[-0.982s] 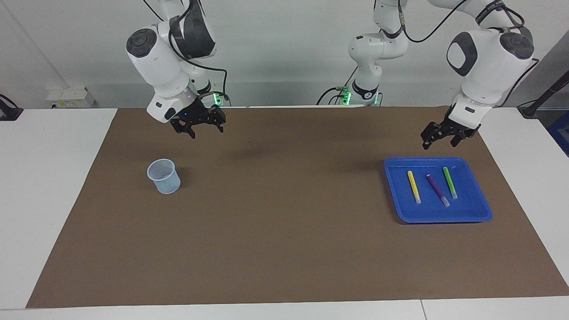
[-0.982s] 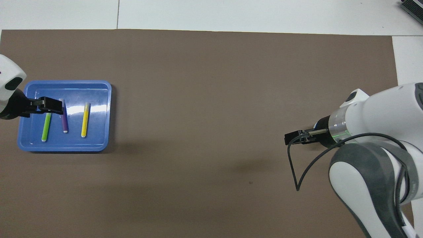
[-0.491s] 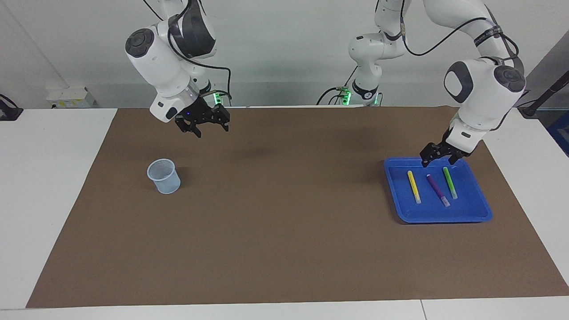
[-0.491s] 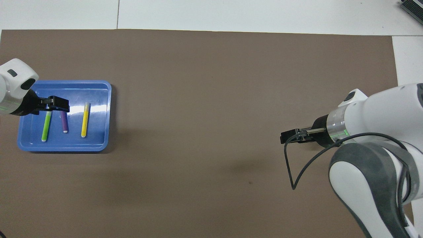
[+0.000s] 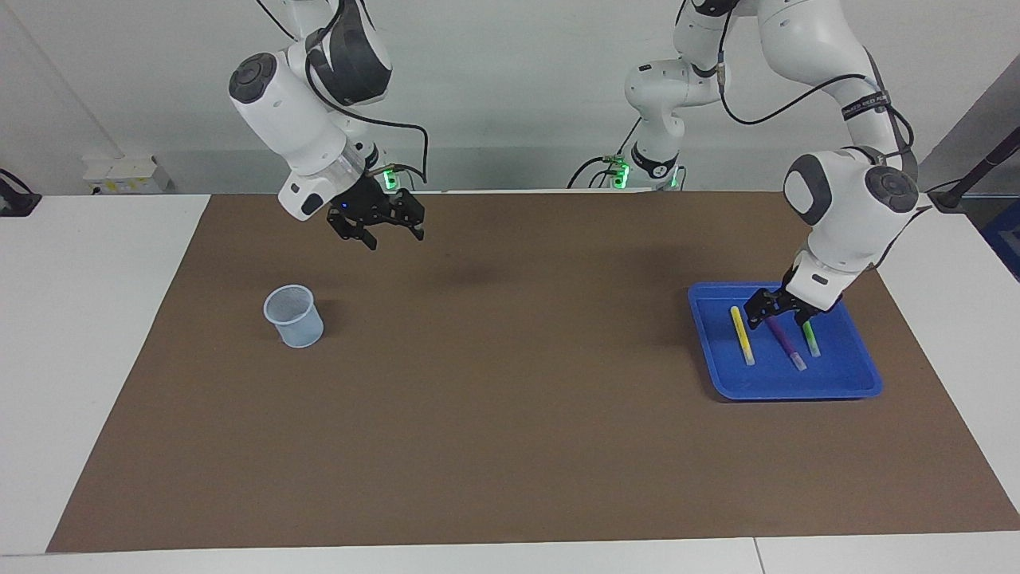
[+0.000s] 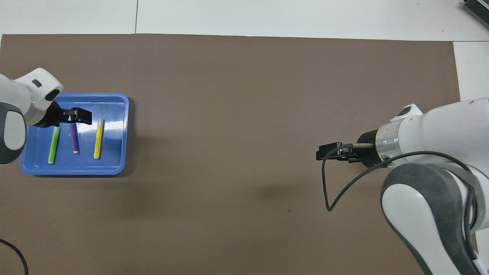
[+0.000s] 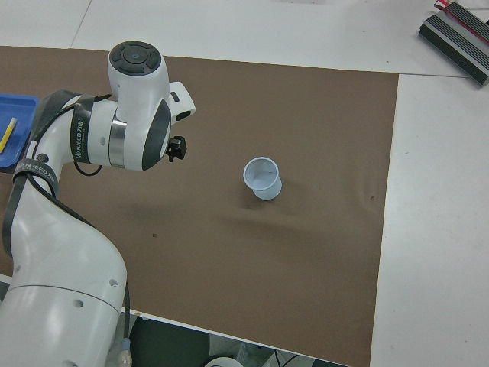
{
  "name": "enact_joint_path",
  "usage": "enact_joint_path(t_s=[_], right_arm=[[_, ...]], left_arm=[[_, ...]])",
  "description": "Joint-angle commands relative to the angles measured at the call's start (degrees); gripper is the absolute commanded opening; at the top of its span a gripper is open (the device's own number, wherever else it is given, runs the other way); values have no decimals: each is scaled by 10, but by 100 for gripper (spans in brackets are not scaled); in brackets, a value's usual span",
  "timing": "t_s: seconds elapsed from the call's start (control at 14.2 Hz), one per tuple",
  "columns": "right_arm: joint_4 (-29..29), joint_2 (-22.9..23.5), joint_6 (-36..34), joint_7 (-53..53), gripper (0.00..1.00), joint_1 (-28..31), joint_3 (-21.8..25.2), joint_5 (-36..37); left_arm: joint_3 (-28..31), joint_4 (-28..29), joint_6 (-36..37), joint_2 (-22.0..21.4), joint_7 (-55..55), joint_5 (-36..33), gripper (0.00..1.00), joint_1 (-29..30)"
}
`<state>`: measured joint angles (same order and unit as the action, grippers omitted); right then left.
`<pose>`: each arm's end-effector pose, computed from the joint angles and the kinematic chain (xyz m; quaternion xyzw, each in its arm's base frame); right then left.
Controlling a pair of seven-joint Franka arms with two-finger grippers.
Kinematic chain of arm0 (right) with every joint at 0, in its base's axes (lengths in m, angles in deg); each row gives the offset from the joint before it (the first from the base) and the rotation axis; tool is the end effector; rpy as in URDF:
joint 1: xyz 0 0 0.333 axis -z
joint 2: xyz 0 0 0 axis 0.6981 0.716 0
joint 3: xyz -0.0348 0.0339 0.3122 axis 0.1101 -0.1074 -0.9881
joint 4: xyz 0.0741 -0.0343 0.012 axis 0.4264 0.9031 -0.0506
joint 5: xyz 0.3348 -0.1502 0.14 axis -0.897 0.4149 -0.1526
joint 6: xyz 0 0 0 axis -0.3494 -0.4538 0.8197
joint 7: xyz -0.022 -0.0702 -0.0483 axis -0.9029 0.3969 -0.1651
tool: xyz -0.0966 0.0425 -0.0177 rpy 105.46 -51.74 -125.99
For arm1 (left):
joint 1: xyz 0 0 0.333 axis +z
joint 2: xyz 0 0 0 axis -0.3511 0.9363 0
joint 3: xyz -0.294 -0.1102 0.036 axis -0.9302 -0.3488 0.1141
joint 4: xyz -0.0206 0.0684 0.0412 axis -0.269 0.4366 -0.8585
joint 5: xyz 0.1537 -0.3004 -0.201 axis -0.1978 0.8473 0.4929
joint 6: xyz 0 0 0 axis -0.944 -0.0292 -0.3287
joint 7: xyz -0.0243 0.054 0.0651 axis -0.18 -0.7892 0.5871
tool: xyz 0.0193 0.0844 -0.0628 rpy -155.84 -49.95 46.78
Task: Transfer and insert pens with both arms
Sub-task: 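Lower the left gripper over the yellow pen in the tray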
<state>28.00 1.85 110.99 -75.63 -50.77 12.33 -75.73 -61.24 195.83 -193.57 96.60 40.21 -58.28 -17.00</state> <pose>0.5044 0.1480 0.4985 -0.9831 0.0510 0.0224 0.1745 0.6115 0.0231 0.3829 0.9999 -0.0044 0.0135 0.0035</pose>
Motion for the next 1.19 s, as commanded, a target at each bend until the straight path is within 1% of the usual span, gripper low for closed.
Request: enact_joint_path(t_s=[0.0, 0.14, 0.21, 0.63, 0.84, 1.12], right_arm=[[11, -5, 15, 31, 100, -8, -2, -15], [11, -4, 15, 31, 100, -8, -2, -15], [11, -5, 15, 31, 100, -8, -2, -15], [11, -5, 14, 32, 100, -8, -2, -16], [11, -5, 14, 32, 100, -9, -2, -16], [11, -5, 15, 39, 100, -13, -3, -16]], left_arm=[[0, 3, -39, 30, -14, 8, 95, 1], [0, 6, -60, 51, -14, 8, 95, 2], [0, 10, -60, 54, -14, 8, 95, 3], [0, 49, -49, 42, -12, 8, 95, 2], [0, 73, -53, 34, -11, 8, 91, 2], [0, 87, -55, 29, -11, 8, 80, 1]])
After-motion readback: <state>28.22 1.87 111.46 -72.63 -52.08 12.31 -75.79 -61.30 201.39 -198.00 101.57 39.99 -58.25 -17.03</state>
